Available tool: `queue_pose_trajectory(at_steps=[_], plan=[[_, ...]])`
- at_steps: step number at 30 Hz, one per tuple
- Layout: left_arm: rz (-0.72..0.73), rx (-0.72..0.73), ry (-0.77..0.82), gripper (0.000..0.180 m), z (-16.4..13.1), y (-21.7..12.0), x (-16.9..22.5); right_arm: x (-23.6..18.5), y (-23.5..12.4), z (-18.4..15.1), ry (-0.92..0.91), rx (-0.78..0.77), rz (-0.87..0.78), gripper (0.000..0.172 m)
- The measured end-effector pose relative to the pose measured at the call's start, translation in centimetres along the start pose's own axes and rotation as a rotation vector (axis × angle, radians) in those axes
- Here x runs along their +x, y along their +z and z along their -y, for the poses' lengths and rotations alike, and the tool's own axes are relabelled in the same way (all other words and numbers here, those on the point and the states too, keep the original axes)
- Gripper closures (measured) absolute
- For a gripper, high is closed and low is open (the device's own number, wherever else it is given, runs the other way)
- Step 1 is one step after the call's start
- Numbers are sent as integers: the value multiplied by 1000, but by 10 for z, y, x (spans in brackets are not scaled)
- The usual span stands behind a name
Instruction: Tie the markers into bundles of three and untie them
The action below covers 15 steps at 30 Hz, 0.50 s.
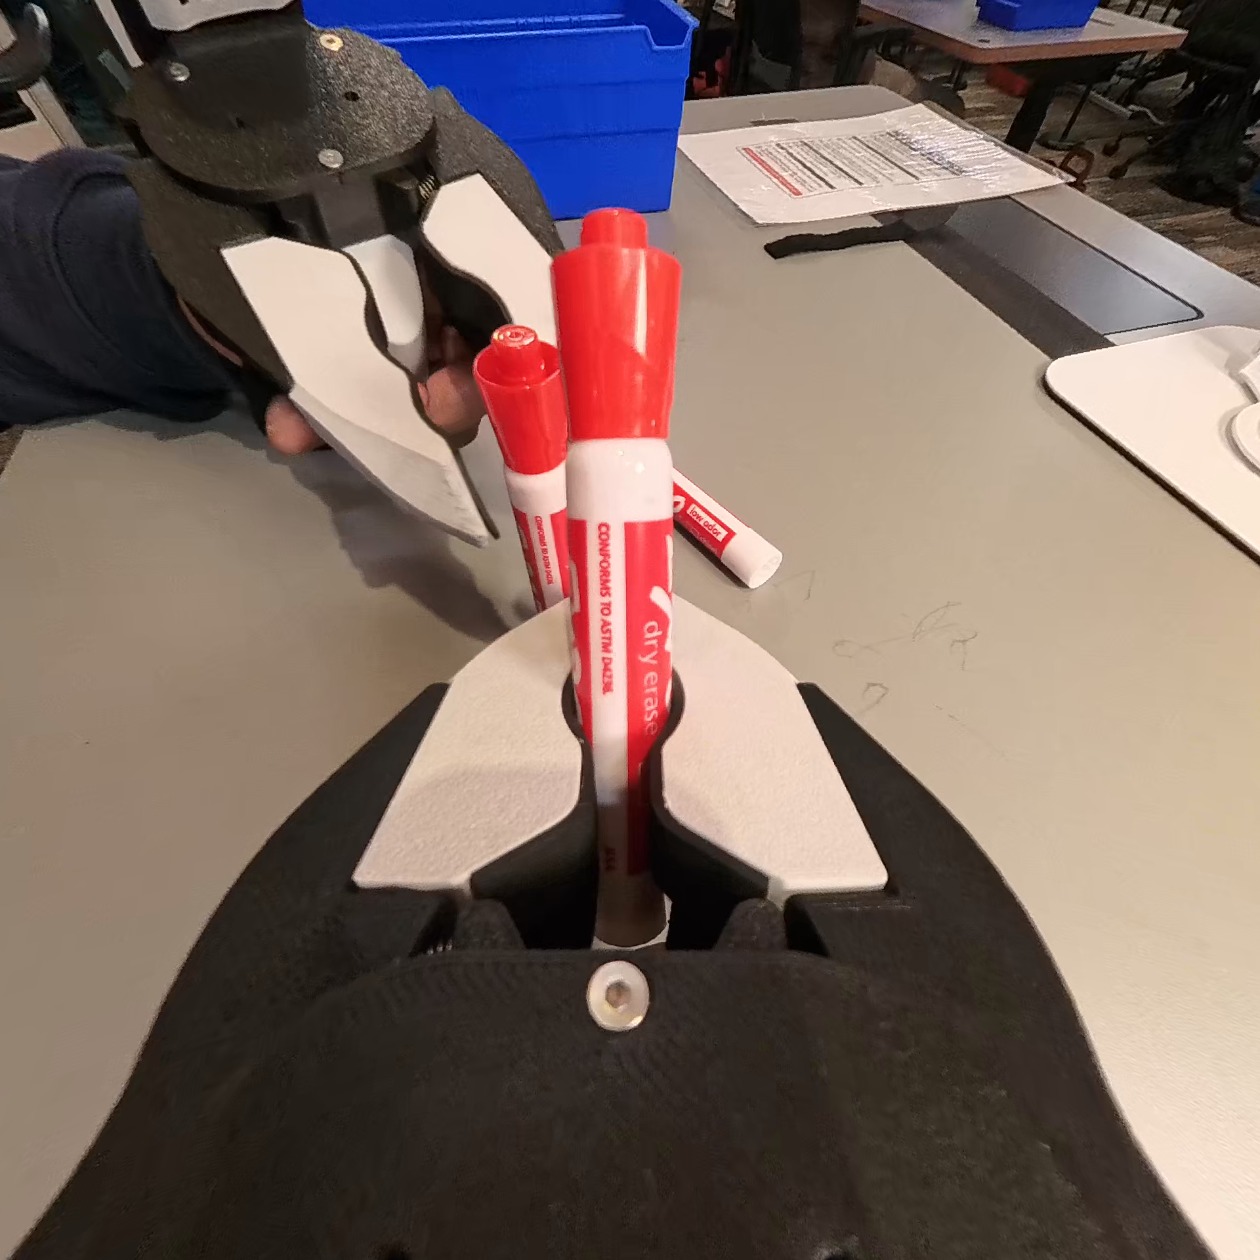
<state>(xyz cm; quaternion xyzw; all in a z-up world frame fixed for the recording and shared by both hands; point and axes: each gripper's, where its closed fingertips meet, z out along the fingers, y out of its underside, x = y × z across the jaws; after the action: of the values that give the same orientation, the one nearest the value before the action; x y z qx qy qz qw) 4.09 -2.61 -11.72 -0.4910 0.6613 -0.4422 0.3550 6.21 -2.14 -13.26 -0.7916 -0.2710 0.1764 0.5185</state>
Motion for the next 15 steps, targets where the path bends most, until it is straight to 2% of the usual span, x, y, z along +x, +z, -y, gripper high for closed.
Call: queue_pose_trajectory(at_steps=[10,15], plan=[[14,46,15,128,10,-7,-2,5,-4,3,18,30,-11,161],[9,96,12,127,18,-11,-1,2,-6,11,61,81,15,161]])
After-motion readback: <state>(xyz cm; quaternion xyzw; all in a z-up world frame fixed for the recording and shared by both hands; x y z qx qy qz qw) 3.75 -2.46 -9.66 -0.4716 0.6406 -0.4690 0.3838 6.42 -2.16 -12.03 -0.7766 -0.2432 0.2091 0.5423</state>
